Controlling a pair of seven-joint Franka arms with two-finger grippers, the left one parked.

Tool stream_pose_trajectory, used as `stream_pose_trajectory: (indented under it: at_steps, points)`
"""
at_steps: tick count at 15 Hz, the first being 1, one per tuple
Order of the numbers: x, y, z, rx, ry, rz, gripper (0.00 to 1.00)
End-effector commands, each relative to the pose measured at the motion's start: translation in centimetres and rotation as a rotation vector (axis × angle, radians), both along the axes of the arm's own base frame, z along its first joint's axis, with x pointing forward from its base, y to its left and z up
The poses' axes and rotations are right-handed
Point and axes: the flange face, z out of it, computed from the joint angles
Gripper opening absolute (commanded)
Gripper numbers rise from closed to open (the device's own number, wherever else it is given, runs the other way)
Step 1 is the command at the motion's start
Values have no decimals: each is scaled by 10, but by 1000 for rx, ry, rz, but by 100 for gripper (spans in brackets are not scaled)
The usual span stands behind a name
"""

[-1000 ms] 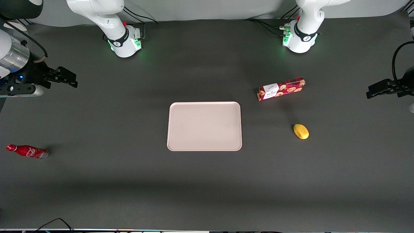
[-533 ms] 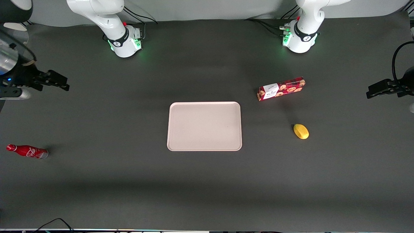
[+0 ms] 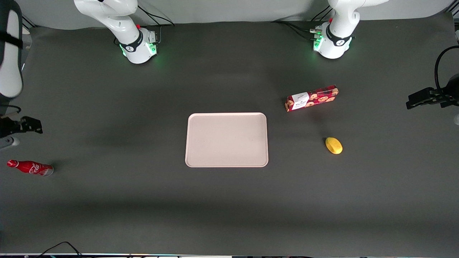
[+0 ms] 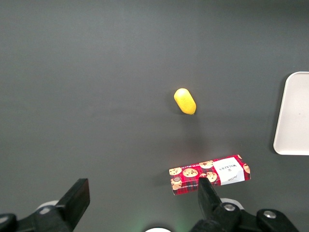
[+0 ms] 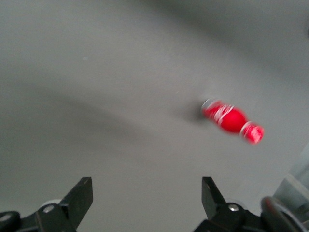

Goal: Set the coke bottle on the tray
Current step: 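Move the right gripper down over the red Coca-Cola bottle lying on its side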

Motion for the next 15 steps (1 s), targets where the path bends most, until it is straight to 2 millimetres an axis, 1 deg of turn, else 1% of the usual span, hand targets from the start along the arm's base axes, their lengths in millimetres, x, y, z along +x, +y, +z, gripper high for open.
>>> stream_pose_trajectory:
  at_steps: [1, 3, 6, 7, 8, 9, 10, 12, 15]
  points:
    - [23, -33, -35, -68, -20, 194, 100]
    - [23, -61, -51, -96, -30, 236, 100]
    - [24, -86, -67, -132, -26, 332, 100]
    - [22, -99, -73, -139, -26, 371, 100]
    - [24, -102, -82, -136, -24, 401, 100]
    - [24, -108, -87, -133, -23, 419, 100]
    - [19, -121, -91, -134, -20, 440, 100]
    - [17, -134, -107, -118, -17, 483, 100]
    - [12, -150, -122, -94, -16, 528, 100]
